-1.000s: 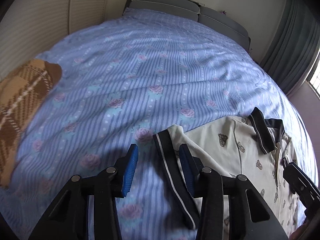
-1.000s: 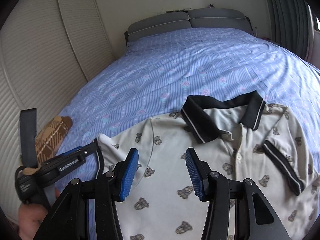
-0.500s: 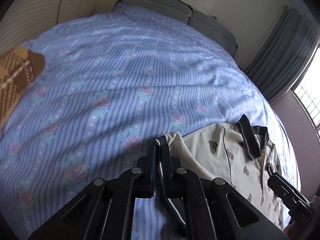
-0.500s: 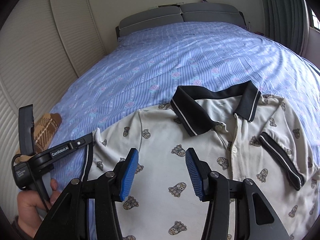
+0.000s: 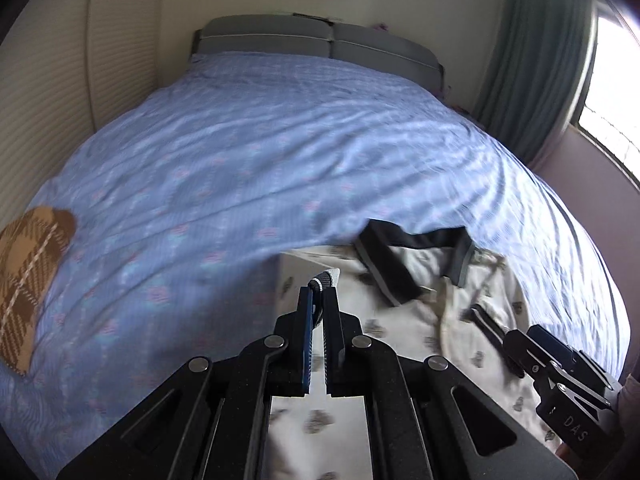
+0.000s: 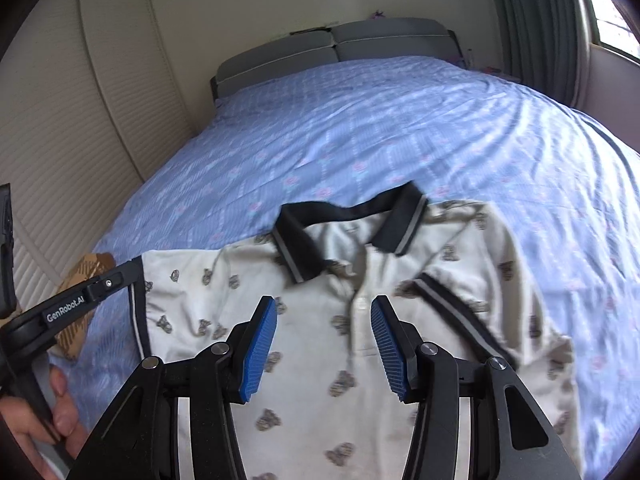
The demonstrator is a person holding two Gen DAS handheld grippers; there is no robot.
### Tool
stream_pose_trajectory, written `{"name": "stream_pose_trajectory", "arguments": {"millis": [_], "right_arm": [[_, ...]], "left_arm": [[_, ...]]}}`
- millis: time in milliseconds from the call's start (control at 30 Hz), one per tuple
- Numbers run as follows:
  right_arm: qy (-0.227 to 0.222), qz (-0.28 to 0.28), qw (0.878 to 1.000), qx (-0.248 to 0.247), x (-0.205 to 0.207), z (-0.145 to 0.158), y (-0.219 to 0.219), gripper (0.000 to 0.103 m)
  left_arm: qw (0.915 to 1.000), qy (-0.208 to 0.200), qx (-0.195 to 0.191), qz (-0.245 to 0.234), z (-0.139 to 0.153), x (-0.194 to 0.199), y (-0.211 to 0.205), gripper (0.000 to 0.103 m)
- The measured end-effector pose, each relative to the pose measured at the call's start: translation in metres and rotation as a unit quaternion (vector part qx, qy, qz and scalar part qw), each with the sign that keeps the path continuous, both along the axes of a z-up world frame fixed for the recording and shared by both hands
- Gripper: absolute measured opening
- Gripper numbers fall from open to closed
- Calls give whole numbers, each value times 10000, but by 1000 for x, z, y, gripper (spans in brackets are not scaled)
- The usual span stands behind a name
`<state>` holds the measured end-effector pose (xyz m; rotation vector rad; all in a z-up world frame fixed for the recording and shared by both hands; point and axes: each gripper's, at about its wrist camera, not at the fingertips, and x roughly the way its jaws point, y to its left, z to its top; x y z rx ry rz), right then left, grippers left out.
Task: Fold small clothes
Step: 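Open the left gripper to release the folded sleeve and withdraw, then move both grippers to the hem of the narrowed shirt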
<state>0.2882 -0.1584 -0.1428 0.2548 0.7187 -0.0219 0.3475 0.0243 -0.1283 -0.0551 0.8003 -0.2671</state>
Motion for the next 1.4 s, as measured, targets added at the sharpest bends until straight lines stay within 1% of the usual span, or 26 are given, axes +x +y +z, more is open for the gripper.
{"name": "stream_pose_trajectory", "arguments": {"millis": [100, 233, 333, 467, 500, 533, 567, 600, 633, 733, 833, 900, 967, 1000, 1067, 1133, 1233, 1333, 1400], "right_arm": [[-11, -189, 9998, 39, -7, 1, -26, 50], [94, -402, 9991, 105, -11, -6, -56, 50], [206, -520, 9982, 196, -11, -15, -74, 50], [278, -586, 9975, 281, -13, -26, -85, 50], [291, -584, 9974, 307, -13, -28, -86, 50], [305, -576, 9973, 333, -13, -30, -86, 50], [322, -565, 9972, 359, -13, -31, -86, 50], [336, -549, 9972, 385, -13, -32, -85, 50], [337, -535, 9971, 413, -15, -32, -84, 50], [289, -463, 9976, 430, -17, -27, -79, 50], [184, -387, 9984, 363, -21, -19, -73, 50], [158, -340, 9986, 378, -24, -16, -68, 50], [157, -290, 9988, 360, -25, -16, -63, 50], [168, -265, 9989, 345, -27, -16, -60, 50], [207, -215, 9990, 338, -28, -18, -54, 50], [263, -175, 9990, 324, -29, -21, -51, 50], [295, -142, 9991, 268, -32, -22, -48, 50], [336, -142, 9992, 185, -34, -23, -49, 50], [388, -157, 9990, 145, -36, -25, -50, 50]], "left_arm": [[9995, 189, 52, -228, -15, 7, -44, 6], [9986, 361, 182, -350, -42, 17, -77, 6], [9978, 447, 312, -387, -60, 21, -90, 6], [9972, 412, 492, -388, -71, 22, -92, 8], [9972, 397, 500, -376, -70, 20, -90, 15], [9974, 389, 479, -381, -68, 18, -88, 29], [9975, 357, 467, -395, -66, 15, -86, 37], [9975, 259, 515, -412, -59, 8, -83, 51], [9974, 163, 567, -424, -54, 1, -81, 58], [9967, -122, 705, -388, -35, -25, -62, 61], [9968, -106, 737, -277, -32, -41, -38, 61], [9968, 13, 787, -161, -41, -49, -21, 61], [9964, 216, 814, -16, -56, -51, -7, 60], [9965, 382, 747, 71, -65, -50, 2, 60], [9965, 499, 653, 141, -75, -50, 10, 60], [9956, 574, 718, 161, -85, -48, 13, 60], [9930, 655, 947, 249, -98, -45, 14, 60], [9929, 653, 893, 430, -102, -46, 25, 61], [9924, 612, 931, 528, -99, -51, 29, 60]]}}
